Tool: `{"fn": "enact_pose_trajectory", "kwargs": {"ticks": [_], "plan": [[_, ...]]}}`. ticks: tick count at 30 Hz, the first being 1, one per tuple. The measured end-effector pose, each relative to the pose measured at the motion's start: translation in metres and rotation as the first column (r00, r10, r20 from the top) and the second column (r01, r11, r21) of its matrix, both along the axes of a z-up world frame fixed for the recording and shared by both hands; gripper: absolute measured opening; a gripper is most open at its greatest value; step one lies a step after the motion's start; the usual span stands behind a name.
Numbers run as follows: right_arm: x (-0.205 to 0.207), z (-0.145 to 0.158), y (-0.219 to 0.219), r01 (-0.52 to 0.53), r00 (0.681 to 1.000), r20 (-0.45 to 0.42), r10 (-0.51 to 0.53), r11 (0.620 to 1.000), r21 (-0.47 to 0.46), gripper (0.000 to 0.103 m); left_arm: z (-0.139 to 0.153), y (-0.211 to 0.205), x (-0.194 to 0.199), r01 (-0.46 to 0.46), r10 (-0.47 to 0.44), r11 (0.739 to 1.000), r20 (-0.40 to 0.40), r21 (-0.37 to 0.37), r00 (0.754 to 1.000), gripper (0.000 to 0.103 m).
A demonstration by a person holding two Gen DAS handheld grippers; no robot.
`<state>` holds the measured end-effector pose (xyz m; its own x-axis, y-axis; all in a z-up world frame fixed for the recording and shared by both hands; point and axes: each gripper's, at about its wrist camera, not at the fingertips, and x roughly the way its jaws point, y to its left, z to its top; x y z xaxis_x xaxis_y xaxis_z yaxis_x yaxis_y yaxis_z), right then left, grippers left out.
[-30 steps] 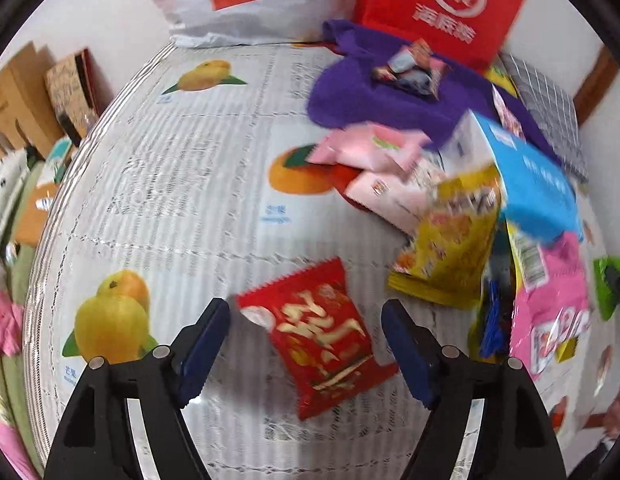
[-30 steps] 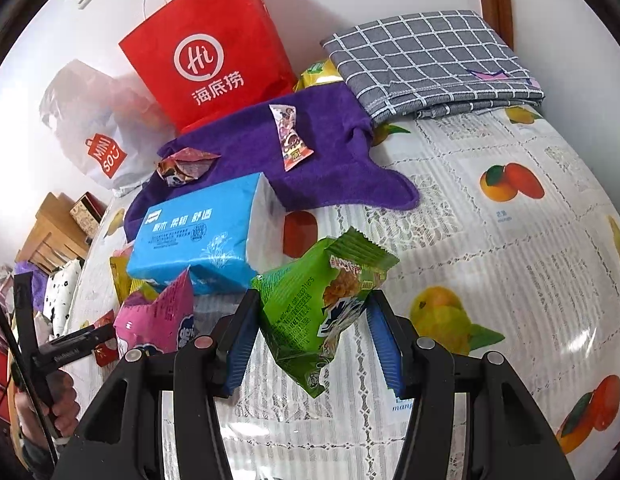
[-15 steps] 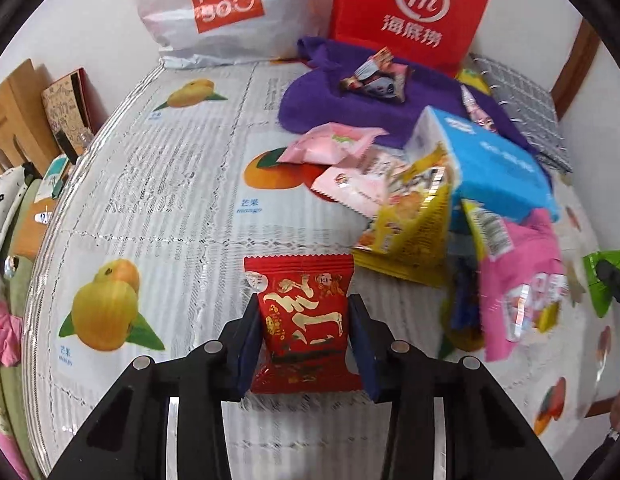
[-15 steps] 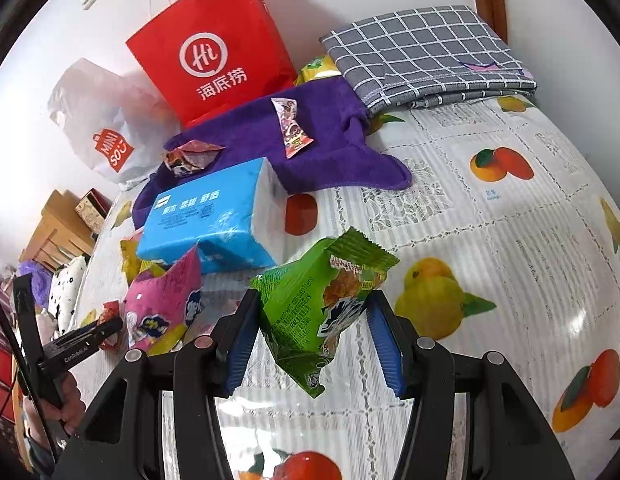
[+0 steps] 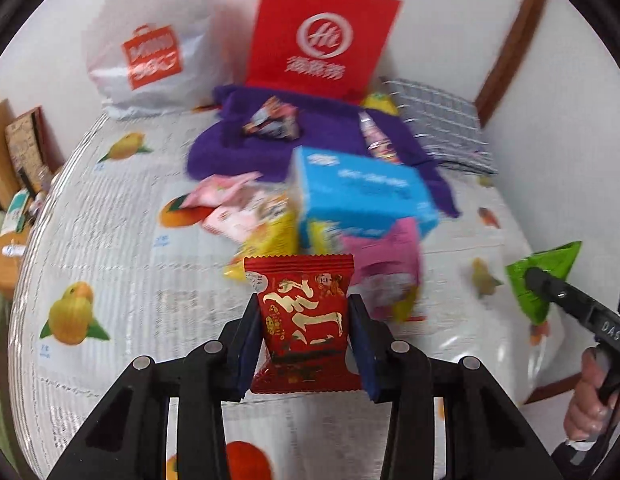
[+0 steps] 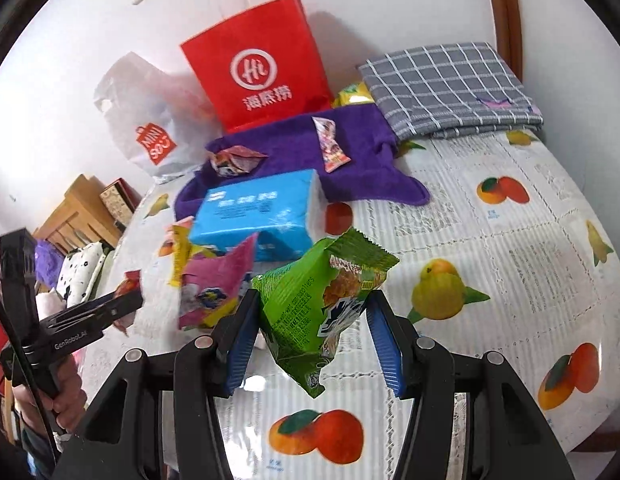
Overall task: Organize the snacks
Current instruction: 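Lift red packet with left tool while right tool holds green bag raised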
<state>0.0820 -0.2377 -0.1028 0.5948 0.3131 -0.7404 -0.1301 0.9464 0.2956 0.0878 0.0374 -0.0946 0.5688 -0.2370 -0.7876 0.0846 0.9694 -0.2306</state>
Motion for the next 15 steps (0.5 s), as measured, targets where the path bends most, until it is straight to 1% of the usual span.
{"fn": "enact_pose_trajectory", "kwargs": {"ticks": [6,15], "plan": [[-0.009,0.023,0.008,-0.026,0.999,0.047,0.027,1.000,-0.017,0.054,0.028,-0.024,0.003,0.050,-0.050,0.999,0.055,0.002,0.997,0.039],[-0.006,0.047,0.012,-0.035,0.994,0.099,0.038,0.999,-0.030,0.054,0.056,-0.034,0.012,0.062,-0.061,0.998,0.107,-0.011,0.992,0.039]]}}
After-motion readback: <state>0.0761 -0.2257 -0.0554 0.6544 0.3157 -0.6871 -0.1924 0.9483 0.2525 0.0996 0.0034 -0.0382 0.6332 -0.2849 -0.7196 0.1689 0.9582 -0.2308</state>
